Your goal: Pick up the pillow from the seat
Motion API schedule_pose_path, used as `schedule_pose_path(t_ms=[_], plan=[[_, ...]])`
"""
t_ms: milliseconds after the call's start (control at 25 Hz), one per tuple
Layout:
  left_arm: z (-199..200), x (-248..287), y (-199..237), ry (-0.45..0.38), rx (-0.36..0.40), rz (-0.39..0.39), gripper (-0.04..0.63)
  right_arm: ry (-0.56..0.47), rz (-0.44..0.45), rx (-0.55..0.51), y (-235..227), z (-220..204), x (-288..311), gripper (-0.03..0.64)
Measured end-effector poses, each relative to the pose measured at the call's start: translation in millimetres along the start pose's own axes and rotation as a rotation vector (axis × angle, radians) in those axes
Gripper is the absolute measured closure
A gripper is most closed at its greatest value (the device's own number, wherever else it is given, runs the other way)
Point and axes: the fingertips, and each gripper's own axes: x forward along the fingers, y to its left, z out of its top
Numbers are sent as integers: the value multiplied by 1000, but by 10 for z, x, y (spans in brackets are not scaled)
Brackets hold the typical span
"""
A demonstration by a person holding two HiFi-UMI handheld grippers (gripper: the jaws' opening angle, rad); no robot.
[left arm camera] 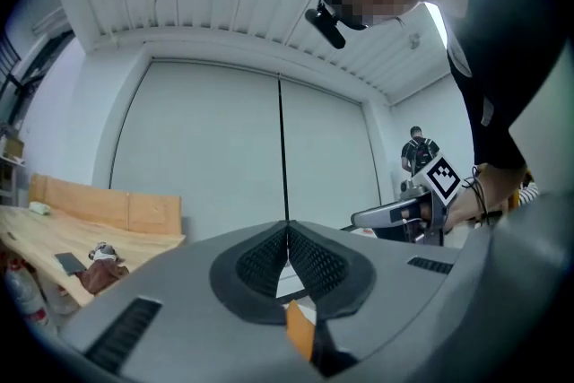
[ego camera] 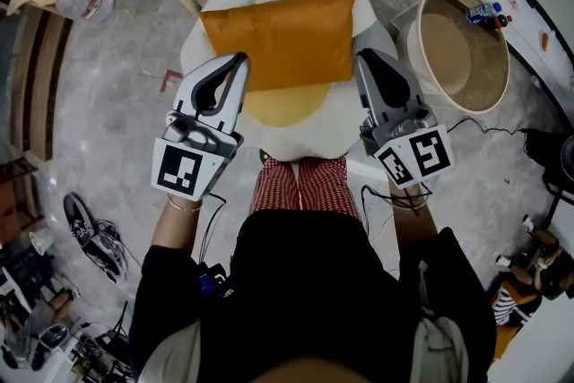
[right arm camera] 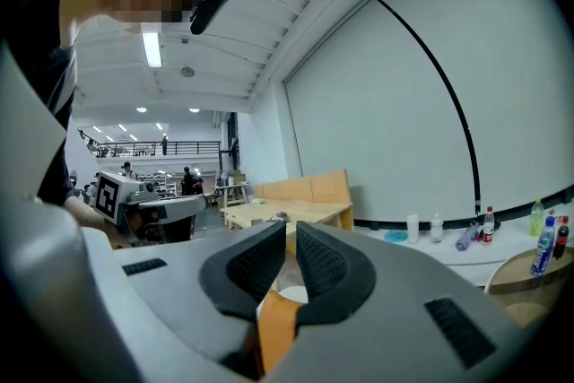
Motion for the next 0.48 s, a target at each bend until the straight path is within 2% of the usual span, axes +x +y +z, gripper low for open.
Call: schedule_pose_path(t_ms=[80, 280, 480], plan=[[-76, 35, -9, 14, 15, 6, 586, 15, 9, 4, -78, -77, 32, 591], [-278, 105, 16, 19, -62, 46, 586, 21, 19, 13, -247, -239, 80, 589], [-454, 196, 12, 45, -37, 70, 586, 32, 30, 30, -366, -398, 137, 580]])
